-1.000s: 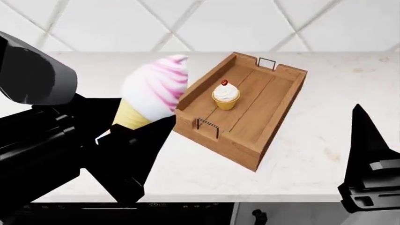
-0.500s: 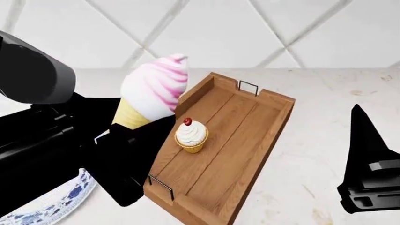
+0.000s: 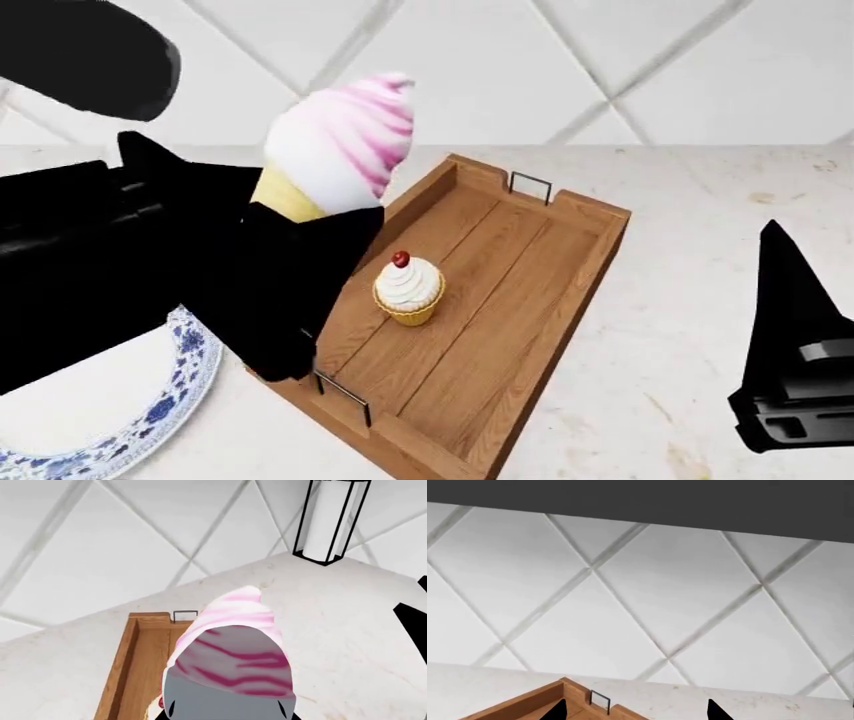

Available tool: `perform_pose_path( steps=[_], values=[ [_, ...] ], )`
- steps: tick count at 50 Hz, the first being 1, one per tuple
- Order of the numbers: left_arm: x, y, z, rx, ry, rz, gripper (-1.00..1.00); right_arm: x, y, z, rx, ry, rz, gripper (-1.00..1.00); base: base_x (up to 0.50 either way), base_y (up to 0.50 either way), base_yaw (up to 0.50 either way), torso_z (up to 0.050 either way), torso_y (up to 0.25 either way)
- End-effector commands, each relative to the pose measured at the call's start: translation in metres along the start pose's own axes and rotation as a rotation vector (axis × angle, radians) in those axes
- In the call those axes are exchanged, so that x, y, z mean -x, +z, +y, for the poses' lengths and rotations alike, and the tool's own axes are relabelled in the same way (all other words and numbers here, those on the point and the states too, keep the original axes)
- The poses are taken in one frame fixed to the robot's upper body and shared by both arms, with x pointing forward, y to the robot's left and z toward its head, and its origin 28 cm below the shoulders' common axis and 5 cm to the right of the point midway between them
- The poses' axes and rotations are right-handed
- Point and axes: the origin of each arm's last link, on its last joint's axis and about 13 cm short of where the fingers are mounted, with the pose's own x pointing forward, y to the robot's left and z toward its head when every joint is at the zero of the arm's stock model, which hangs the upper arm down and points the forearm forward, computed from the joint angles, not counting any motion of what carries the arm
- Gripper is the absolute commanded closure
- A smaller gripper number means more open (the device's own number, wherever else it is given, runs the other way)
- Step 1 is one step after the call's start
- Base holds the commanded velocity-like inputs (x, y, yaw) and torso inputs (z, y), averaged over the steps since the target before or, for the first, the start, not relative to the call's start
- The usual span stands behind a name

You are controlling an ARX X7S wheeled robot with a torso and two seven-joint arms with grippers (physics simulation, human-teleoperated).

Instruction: Move the dessert items from the plate to the tray.

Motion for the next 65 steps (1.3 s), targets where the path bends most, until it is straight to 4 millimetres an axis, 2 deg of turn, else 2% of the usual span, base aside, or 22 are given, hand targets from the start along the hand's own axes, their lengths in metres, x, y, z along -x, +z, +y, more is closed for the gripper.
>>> perform_pose_path(
  steps=[1, 15, 27, 34, 49, 65],
  values=[
    [-0.012, 0.045, -0.001, -0.024, 0.023, 0.100, 1.00, 0.000, 0.002, -0.003, -0.008, -0.010, -0.001, -1.00, 0.00, 0.00, 0.00, 0.000, 0.000],
    [-0.061, 0.107, 0.005, -0.064, 0.037, 0.292, 1.00, 0.000, 0.003, -0.005, -0.009, -0.007, -0.001, -1.00, 0.00, 0.00, 0.00, 0.000, 0.000],
    [-0.105, 0.126, 0.002, -0.123, 0.101, 0.419, 1.00, 0.002, 0.003, -0.007, -0.025, -0.004, -0.009, -1.00, 0.00, 0.00, 0.00, 0.000, 0.001],
    [-0.140, 0.116, 0.010, -0.131, 0.140, 0.526, 1.00, 0.003, 0.001, -0.008, -0.034, -0.004, -0.011, -1.00, 0.00, 0.00, 0.00, 0.000, 0.000],
    [-0.193, 0.083, 0.013, -0.152, 0.132, 0.685, 1.00, 0.004, -0.003, -0.011, -0.052, -0.003, -0.012, -1.00, 0.00, 0.00, 0.00, 0.000, 0.000],
    [-0.211, 0.058, 0.007, -0.120, 0.040, 0.715, 1.00, 0.004, -0.007, -0.016, -0.065, -0.009, -0.007, -1.00, 0.00, 0.00, 0.00, 0.000, 0.001]
  ],
)
